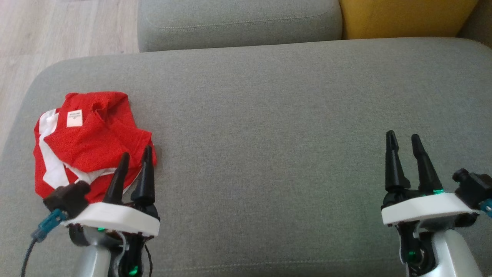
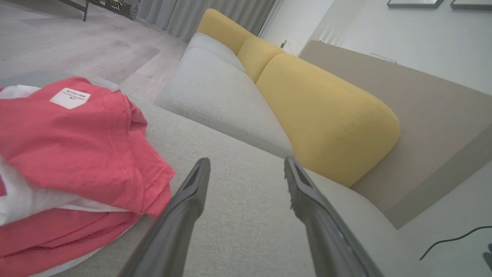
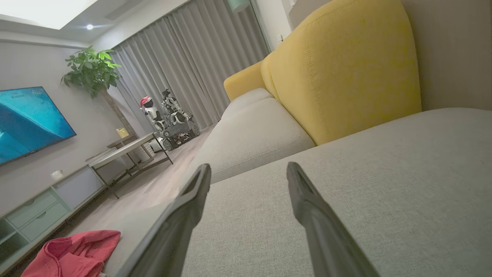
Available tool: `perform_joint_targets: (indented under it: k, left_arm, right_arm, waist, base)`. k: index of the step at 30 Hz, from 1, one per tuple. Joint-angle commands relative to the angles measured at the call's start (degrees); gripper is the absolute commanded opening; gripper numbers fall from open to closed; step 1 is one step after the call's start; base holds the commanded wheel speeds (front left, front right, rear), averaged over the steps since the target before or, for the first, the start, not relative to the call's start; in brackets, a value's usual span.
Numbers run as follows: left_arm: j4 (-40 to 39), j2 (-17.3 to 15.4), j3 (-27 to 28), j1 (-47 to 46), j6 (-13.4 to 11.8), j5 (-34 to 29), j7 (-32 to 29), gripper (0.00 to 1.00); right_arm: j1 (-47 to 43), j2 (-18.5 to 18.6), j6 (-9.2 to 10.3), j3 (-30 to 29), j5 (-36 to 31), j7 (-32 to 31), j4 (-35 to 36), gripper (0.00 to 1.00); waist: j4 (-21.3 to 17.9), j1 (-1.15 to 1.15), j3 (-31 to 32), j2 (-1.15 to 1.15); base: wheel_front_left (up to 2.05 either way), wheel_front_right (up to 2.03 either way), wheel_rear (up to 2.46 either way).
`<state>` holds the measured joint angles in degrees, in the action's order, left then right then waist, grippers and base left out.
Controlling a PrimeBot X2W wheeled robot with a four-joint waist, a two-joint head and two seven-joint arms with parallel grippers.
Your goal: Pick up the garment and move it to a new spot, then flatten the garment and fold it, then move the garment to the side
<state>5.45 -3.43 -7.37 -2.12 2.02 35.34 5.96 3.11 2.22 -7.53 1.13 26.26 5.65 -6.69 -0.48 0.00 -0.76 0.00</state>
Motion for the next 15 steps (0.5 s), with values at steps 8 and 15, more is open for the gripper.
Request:
perform_joint_targets:
  k: [8, 15]
  left_arm:
    - [-1.09, -3.12, -2.60, -3.47, -3.98, -7.41, 1.87, 1.00]
    - [-0.84, -4.85, -5.84, -4.09, -6.66, -11.92, 3.04, 1.00]
  right_arm:
    - [3.24, 0.50, 0.03, 1.32, -7.90, 2.11, 2.10, 1.00]
    - [3.46, 0.53, 0.03, 1.97, -14.08, 3.29, 2.73, 1.00]
  waist:
    - [-0.06, 0.00, 0.16, 0.00]
    - [-0.07, 0.00, 0.16, 0.00]
  base:
    - [0.00, 0.00, 0.00]
    - [0.00, 0.00, 0.00]
